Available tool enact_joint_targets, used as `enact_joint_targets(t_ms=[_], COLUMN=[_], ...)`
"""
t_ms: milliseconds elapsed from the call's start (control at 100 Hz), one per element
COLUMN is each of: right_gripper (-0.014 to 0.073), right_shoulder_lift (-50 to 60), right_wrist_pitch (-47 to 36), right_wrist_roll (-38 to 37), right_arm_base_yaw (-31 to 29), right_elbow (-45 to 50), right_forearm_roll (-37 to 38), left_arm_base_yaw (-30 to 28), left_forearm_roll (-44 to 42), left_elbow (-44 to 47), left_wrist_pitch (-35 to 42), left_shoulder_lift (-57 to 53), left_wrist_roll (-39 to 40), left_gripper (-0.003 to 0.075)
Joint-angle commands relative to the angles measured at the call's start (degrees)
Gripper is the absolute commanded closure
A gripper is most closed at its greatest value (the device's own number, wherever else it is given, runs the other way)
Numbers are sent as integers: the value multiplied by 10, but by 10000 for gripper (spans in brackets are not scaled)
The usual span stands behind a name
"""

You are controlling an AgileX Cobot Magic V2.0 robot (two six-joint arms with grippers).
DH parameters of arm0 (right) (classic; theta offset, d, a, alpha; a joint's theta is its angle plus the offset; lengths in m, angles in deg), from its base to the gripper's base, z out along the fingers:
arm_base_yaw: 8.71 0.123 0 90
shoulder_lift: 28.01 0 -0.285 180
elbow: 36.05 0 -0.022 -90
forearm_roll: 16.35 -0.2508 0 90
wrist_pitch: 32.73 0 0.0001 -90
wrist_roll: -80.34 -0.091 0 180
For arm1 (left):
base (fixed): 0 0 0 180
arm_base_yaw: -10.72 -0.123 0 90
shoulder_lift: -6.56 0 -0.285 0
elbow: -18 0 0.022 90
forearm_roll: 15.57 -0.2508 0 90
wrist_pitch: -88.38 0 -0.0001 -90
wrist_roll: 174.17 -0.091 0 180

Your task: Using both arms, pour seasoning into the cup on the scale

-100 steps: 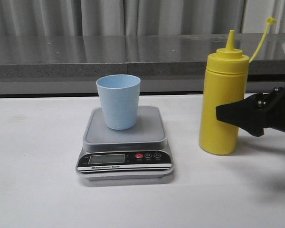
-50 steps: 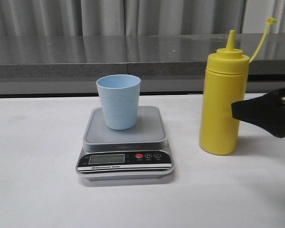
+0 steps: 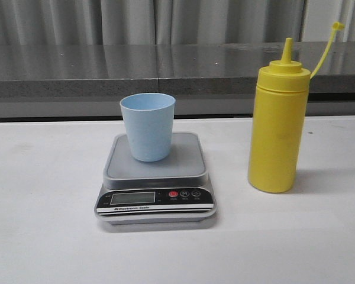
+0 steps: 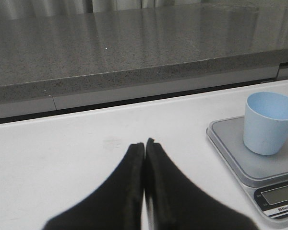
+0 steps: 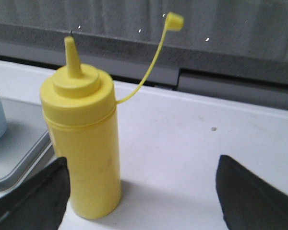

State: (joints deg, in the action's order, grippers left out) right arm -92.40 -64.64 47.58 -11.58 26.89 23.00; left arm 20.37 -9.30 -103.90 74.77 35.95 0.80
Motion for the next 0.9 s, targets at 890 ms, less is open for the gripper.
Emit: enact_joint_targets(t_ms=[890], right_gripper=[-19], right_shoulder_lift=[341], right_wrist_pitch=[309], right_wrist_roll=[288], right_arm_base_yaw=[95], right_elbow=[-13], right_forearm_roll=[-340], left_arm_base_yaw=[-1], left_forearm_roll=[2], left_elbow=[-16], left_wrist_pitch=[48], left_shoulder_lift=[3], left_wrist_roll=[-1], left_gripper=[738])
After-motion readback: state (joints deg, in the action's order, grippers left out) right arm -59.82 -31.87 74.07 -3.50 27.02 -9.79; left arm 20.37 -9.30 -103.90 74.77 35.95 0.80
